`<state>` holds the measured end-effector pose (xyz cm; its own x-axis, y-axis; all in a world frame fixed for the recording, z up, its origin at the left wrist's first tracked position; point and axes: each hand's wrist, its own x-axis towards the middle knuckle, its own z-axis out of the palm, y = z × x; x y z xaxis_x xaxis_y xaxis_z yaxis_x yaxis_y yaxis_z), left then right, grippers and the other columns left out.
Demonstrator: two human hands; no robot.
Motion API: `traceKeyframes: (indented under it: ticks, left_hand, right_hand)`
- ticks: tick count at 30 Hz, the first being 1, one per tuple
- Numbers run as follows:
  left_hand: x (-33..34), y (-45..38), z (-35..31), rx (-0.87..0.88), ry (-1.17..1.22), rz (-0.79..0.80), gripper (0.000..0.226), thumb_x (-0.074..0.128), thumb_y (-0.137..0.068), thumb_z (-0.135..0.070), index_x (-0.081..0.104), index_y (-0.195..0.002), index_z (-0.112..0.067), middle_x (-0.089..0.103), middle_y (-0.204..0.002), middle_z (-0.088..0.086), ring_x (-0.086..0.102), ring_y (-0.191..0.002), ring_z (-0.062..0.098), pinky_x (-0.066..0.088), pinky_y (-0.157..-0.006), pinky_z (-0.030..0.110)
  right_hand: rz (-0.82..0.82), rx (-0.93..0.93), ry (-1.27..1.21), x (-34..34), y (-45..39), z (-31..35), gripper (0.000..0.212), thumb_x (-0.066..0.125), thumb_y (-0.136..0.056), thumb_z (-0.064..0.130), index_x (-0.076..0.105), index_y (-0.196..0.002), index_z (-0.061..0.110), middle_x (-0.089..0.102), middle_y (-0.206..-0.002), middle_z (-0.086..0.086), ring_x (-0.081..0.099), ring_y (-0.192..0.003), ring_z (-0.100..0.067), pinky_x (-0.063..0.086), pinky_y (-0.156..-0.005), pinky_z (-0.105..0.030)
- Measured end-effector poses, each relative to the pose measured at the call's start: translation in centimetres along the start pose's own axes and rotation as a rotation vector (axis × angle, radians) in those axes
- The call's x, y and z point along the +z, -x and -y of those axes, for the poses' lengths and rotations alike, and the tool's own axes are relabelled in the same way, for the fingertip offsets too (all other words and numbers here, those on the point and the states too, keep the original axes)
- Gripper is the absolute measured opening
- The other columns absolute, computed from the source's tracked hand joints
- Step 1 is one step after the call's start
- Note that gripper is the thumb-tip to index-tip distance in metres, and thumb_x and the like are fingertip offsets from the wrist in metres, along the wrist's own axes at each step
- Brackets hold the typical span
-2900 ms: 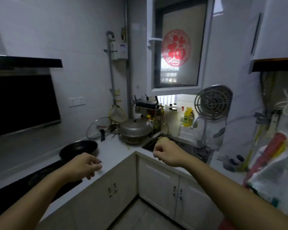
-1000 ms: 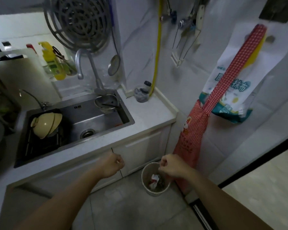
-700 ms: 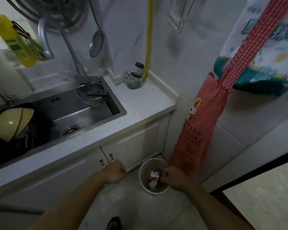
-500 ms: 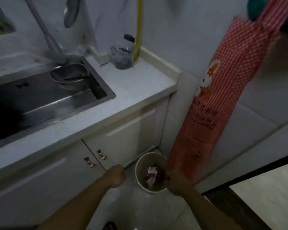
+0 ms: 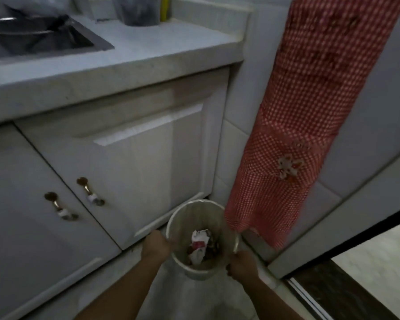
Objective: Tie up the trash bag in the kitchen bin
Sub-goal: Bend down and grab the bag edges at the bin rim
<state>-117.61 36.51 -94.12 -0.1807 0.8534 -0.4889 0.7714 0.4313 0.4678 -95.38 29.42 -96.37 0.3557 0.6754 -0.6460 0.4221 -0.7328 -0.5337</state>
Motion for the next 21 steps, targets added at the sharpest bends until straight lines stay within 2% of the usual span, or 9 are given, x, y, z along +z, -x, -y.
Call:
traceKeyframes:
  ticks: [3, 5, 6, 8, 11, 13, 16, 19, 21]
  left_hand:
    - [1.8, -0.5, 0.2, -0.081, 0.065, -0.073, 0.025, 0.061, -0.089, -0.02, 0.072, -0.095, 0.001, 0.074, -0.103, 0.021, 0.07, -0.097, 0.033, 0.058, -0.082, 0.042]
    - [2.4, -0.6, 0.5, -0.103, 0.139, -0.13, 0.018, 0.06, -0.086, -0.013, 0.068, -0.074, -0.004, 0.074, -0.093, 0.022, 0.071, -0.091, 0.034, 0.058, -0.075, 0.041]
    - [2.6, -0.7, 0.6, -0.119, 0.193, -0.142, 0.023, 0.061, -0.084, -0.011, 0.06, -0.061, -0.009, 0.073, -0.085, 0.021, 0.071, -0.087, 0.035, 0.056, -0.069, 0.037]
    - [2.8, -1.2, 1.0, -0.144, 0.251, -0.115, 0.03, 0.063, -0.08, -0.007, 0.051, -0.052, -0.012, 0.07, -0.074, 0.02, 0.072, -0.081, 0.033, 0.05, -0.062, 0.032]
    - [2.6, -1.6, 1.1, -0.212, 0.325, -0.067, 0.01, 0.065, -0.079, -0.004, 0.066, -0.072, 0.002, 0.072, -0.082, 0.021, 0.071, -0.081, 0.032, 0.06, -0.076, 0.041]
    - [2.6, -1.3, 1.6, -0.238, 0.315, -0.037, 0.011, 0.067, -0.081, -0.005, 0.067, -0.08, 0.006, 0.073, -0.088, 0.025, 0.072, -0.084, 0.036, 0.062, -0.08, 0.047]
    - [2.5, 0.5, 2.7, -0.269, 0.26, 0.052, 0.014, 0.068, -0.084, -0.003, 0.065, -0.073, 0.003, 0.072, -0.079, 0.027, 0.073, -0.073, 0.035, 0.062, -0.072, 0.049]
    - [2.2, 2.2, 4.9, -0.32, 0.255, 0.154, 0.01, 0.067, -0.087, -0.001, 0.069, -0.086, 0.009, 0.073, -0.084, 0.028, 0.075, -0.075, 0.037, 0.064, -0.071, 0.047]
    - [1.8, 3.3, 6.1, -0.37, 0.264, 0.266, 0.014, 0.06, -0.091, 0.0, 0.07, -0.09, 0.01, 0.071, -0.077, 0.024, 0.071, -0.063, 0.034, 0.062, -0.065, 0.04]
  right_hand:
    - [-0.028, -0.014, -0.058, 1.1, -1.5, -1.0, 0.024, 0.053, -0.095, 0.011, 0.07, -0.081, 0.0, 0.076, -0.081, -0.019, 0.071, -0.069, -0.029, 0.053, -0.06, -0.033]
    - [-0.009, -0.018, -0.142, 1.5, -2.2, -1.5, 0.032, 0.049, -0.096, 0.005, 0.063, -0.068, 0.004, 0.072, -0.072, -0.02, 0.064, -0.06, -0.028, 0.046, -0.052, -0.031]
    - [-0.004, -0.013, -0.18, 1.6, -2.7, -1.6, 0.036, 0.048, -0.095, 0.004, 0.06, -0.061, 0.006, 0.069, -0.068, -0.02, 0.061, -0.056, -0.027, 0.044, -0.05, -0.03]
    - [0.01, 0.006, -0.238, 1.6, -2.9, -1.6, 0.034, 0.048, -0.096, 0.006, 0.059, -0.063, 0.004, 0.065, -0.065, -0.019, 0.06, -0.056, -0.026, 0.046, -0.05, -0.03]
    - [-0.012, -0.018, -0.257, 1.7, -2.5, -2.1, 0.03, 0.047, -0.096, 0.007, 0.06, -0.069, 0.006, 0.066, -0.062, -0.014, 0.064, -0.058, -0.026, 0.053, -0.057, -0.035]
    - [-0.038, -0.046, -0.23, 2.0, -1.6, -3.0, 0.03, 0.047, -0.095, 0.008, 0.063, -0.07, 0.007, 0.069, -0.061, -0.011, 0.066, -0.058, -0.026, 0.057, -0.06, -0.037]
    - [-0.009, -0.012, -0.23, 2.5, 0.2, -4.8, 0.034, 0.047, -0.097, 0.014, 0.065, -0.069, 0.008, 0.071, -0.056, -0.008, 0.069, -0.054, -0.024, 0.059, -0.059, -0.035]
    - [0.068, 0.025, -0.217, 2.8, 2.4, -6.7, 0.039, 0.048, -0.097, 0.023, 0.069, -0.068, 0.007, 0.07, -0.049, -0.006, 0.067, -0.047, -0.018, 0.057, -0.052, -0.027]
    - [0.091, 0.011, -0.167, 2.9, 3.5, -8.0, 0.043, 0.049, -0.097, 0.026, 0.068, -0.062, 0.01, 0.07, -0.047, -0.005, 0.068, -0.045, -0.016, 0.057, -0.054, -0.026]
